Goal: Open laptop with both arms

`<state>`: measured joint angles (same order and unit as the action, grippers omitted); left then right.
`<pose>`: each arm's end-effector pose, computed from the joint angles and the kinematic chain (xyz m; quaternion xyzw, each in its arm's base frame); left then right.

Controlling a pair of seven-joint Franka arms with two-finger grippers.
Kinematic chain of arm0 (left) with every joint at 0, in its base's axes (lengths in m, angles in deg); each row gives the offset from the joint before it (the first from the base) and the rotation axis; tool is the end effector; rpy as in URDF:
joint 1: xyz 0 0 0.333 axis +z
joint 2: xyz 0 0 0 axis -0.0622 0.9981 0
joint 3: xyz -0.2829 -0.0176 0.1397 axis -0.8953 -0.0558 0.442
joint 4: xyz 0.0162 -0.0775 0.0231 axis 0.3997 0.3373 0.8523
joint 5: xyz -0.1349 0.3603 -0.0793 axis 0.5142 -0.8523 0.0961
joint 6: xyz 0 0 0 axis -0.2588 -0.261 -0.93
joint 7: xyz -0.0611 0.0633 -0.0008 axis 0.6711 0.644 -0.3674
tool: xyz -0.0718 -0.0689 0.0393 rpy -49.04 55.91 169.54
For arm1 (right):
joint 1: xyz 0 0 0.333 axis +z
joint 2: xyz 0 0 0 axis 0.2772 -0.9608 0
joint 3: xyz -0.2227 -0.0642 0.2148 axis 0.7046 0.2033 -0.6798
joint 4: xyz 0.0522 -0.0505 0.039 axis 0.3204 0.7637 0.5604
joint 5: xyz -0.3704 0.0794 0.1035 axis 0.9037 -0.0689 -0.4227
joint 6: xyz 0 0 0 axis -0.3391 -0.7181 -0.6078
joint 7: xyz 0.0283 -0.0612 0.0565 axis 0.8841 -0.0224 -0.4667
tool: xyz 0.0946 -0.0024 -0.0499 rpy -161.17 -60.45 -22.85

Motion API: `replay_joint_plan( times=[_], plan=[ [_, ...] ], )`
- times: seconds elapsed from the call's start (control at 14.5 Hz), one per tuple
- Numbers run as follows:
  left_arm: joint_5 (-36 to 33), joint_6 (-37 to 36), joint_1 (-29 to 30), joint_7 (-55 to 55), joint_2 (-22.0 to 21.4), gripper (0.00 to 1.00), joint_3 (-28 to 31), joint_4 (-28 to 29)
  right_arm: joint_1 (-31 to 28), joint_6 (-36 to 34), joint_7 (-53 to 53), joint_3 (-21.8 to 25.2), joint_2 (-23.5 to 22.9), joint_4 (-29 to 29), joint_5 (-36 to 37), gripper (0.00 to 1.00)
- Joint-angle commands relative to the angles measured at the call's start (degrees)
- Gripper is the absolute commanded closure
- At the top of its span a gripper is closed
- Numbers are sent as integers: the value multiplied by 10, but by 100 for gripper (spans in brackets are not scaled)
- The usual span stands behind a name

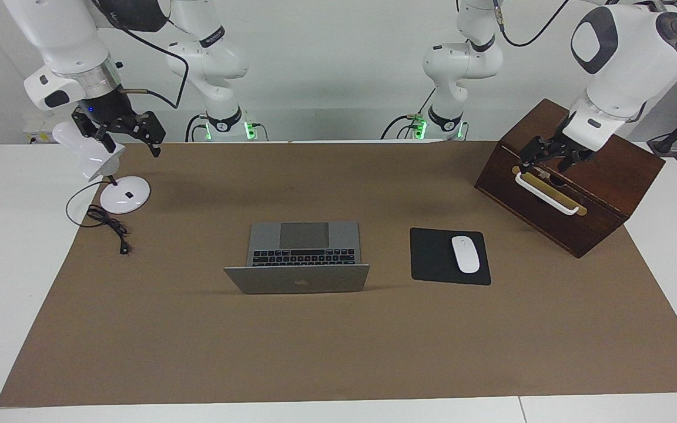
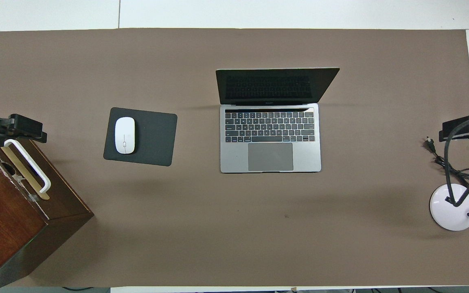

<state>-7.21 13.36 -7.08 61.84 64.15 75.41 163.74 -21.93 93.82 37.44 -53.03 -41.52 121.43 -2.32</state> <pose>0.5508 -0.0051 0.5755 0.9981 -0.0031 -0.0551 0.0264 0.5215 -0.0256 0.6204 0.9979 -0.0614 -0.0113 0.0168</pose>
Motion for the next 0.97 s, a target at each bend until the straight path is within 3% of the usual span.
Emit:
replay_joint_plan(
  times=[0.0, 0.9],
  plan=[
    [-11, -16, -2, -8, -3, 0, 2, -7, -5, 5, -5, -3, 13, 18, -4, 0],
    [-11, -12, -1, -9, -4, 0, 3, -6, -5, 6, -4, -3, 13, 24, -15, 0]
  ],
)
